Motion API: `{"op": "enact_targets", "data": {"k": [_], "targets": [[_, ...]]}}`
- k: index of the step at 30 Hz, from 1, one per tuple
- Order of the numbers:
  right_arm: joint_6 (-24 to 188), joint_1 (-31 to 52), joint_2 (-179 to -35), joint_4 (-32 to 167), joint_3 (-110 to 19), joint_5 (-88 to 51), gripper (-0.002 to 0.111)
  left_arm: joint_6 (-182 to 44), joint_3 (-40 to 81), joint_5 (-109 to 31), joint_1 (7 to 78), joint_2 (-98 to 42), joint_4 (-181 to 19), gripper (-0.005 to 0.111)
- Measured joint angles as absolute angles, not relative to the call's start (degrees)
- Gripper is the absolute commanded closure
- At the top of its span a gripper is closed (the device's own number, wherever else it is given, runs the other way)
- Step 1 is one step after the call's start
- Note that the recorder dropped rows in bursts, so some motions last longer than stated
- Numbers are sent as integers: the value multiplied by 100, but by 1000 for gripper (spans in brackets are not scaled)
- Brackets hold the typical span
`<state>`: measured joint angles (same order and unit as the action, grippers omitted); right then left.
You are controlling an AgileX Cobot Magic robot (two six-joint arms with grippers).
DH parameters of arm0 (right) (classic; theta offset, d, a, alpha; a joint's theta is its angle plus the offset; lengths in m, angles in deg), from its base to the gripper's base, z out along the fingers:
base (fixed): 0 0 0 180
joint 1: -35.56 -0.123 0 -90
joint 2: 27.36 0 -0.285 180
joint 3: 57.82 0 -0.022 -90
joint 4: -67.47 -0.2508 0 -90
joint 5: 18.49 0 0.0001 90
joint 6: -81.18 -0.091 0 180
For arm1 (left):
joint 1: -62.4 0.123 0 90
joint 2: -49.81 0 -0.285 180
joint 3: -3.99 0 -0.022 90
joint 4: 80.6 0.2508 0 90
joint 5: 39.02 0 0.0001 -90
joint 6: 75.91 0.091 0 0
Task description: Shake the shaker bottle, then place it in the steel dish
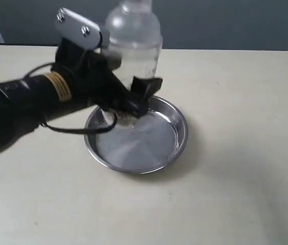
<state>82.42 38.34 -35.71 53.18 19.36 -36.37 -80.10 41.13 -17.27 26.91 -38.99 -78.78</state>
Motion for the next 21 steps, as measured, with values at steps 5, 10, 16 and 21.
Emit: {"op": "enact_targets", "data": {"k": [5, 10, 16, 21], "targets": [[8242, 3834, -3571, 5318, 1936, -3637, 109, -8156, 3630, -1458, 2636, -3052, -7122, 106], [8242, 3834, -3571, 5318, 1936, -3637, 109, -8813, 4506, -1172, 2638, -4212, -7260, 106], [8242, 3834, -3571, 5318, 1936, -3637, 109, -8515, 3297, -1492, 2527, -3338, -6541, 106], [8242, 3834, -3571, 5318, 1936, -3637, 109, -8755, 3961, -1139, 2624, -4358, -7135, 106]]}}
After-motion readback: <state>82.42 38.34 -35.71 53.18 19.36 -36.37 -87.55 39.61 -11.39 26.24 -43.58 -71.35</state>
